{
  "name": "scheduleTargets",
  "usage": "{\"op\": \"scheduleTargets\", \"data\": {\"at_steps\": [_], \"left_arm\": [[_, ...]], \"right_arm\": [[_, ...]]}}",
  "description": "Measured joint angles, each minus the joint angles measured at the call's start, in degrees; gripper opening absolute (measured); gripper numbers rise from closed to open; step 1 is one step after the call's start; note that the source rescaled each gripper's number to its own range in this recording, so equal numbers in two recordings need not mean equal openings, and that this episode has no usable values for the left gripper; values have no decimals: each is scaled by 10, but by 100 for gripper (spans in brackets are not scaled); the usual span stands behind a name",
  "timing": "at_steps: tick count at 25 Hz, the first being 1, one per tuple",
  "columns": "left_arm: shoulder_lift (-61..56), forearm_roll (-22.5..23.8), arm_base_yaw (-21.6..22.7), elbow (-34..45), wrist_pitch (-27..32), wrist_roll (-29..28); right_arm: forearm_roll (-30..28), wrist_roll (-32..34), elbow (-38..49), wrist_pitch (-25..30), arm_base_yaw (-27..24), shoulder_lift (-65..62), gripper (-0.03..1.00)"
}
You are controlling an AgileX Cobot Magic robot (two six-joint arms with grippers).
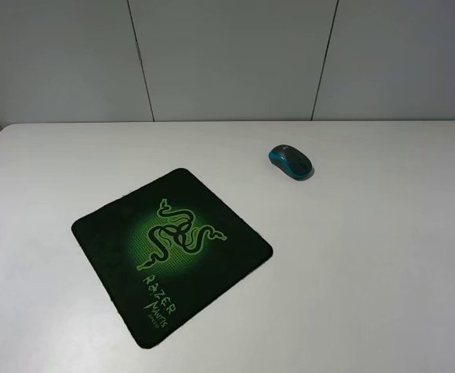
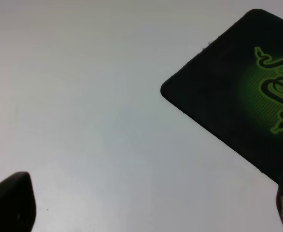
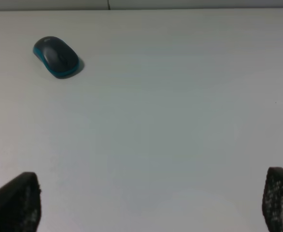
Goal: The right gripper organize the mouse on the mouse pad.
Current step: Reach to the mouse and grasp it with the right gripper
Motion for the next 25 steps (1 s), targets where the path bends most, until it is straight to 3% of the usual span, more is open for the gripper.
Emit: {"op": "scheduleTargets", "data": {"at_steps": [25], "left_arm": [[0, 0, 0, 0, 0, 0]], "right_arm": [[0, 0, 0, 0, 0, 0, 100]]}}
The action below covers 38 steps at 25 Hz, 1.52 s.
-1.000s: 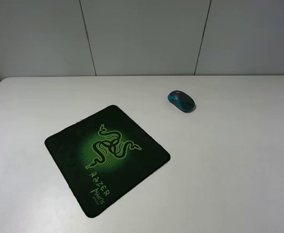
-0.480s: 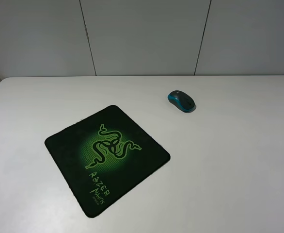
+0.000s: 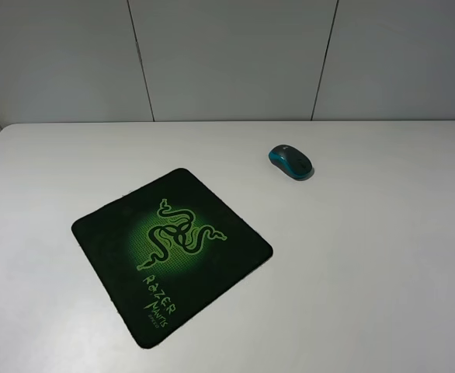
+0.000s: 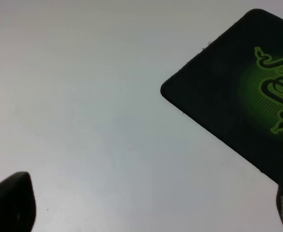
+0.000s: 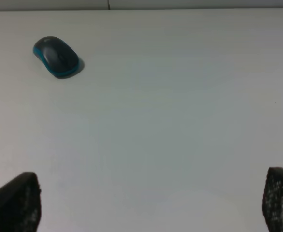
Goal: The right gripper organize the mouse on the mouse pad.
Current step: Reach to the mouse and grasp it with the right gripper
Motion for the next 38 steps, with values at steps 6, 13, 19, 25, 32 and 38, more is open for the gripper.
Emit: {"op": "scheduleTargets", "data": {"at_steps": [6, 13, 19, 25, 32, 38], "left_arm": [[0, 0, 0, 0, 0, 0], [0, 0, 0, 0, 0, 0], [0, 0, 0, 0, 0, 0], [0, 0, 0, 0, 0, 0], [0, 0, 0, 0, 0, 0], [0, 0, 0, 0, 0, 0]], "right_arm": [[0, 1, 0, 0, 0, 0, 100], [19, 11, -18, 4, 0, 18, 100], [41, -18, -105, 4, 0, 147, 100], [69, -91, -204, 15, 0, 322, 100], [65, -118, -315, 15, 47, 520, 100], [26, -119, -398, 13, 123, 678, 100]]}}
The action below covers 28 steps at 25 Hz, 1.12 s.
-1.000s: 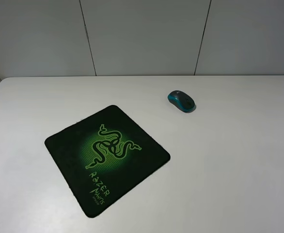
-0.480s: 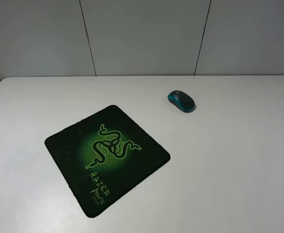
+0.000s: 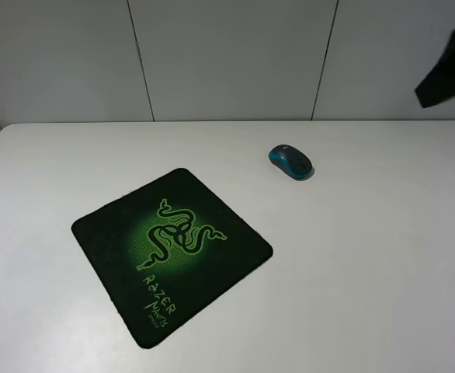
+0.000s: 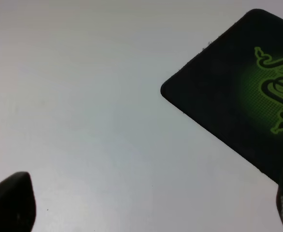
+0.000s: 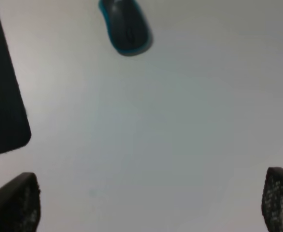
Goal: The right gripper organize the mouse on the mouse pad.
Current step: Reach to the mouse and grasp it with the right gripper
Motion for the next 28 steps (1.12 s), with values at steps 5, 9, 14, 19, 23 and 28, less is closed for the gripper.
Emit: {"op": "scheduleTargets", "data": {"at_steps": [5, 9, 14, 19, 23, 28], "left_arm": [[0, 0, 0, 0, 0, 0], [0, 0, 0, 0, 0, 0], [0, 0, 0, 0, 0, 0], [0, 0, 0, 0, 0, 0], [0, 0, 0, 0, 0, 0], [0, 0, 0, 0, 0, 0]], "right_arm": [[-21, -1, -61, -3, 44, 118, 100], [-23, -2, -102, -20, 59, 202, 100], [-15, -10, -149, -32, 67, 290, 100], [-1, -36, -190, -45, 67, 362, 100], [4, -56, -225, -56, 67, 413, 100], [5, -77, -281, -56, 67, 476, 100]]}}
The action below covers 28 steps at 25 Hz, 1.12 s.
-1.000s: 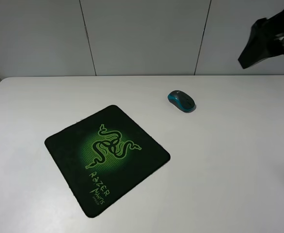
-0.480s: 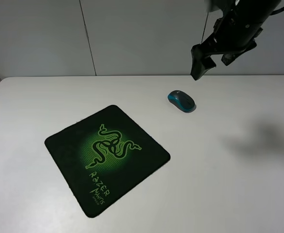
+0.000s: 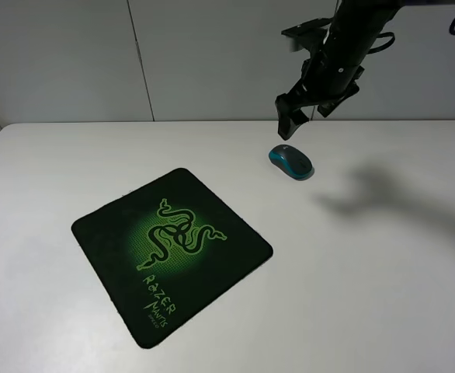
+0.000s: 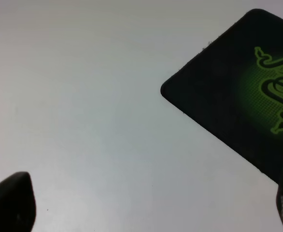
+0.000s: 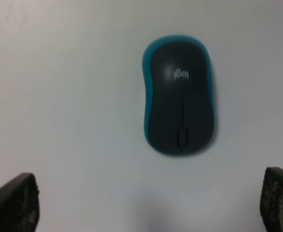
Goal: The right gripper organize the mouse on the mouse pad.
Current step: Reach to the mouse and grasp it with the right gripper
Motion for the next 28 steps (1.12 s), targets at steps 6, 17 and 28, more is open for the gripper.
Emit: {"op": "scheduleTargets", "data": {"at_steps": [6, 17, 28], "left_arm": [[0, 0, 0, 0, 0, 0], [0, 0, 0, 0, 0, 0], [0, 0, 0, 0, 0, 0]], "right_arm": [[11, -17, -63, 16, -3, 63, 100], [32, -33, -107, 23, -39, 141, 100], [47, -54, -110, -6, -46, 168, 100]]}}
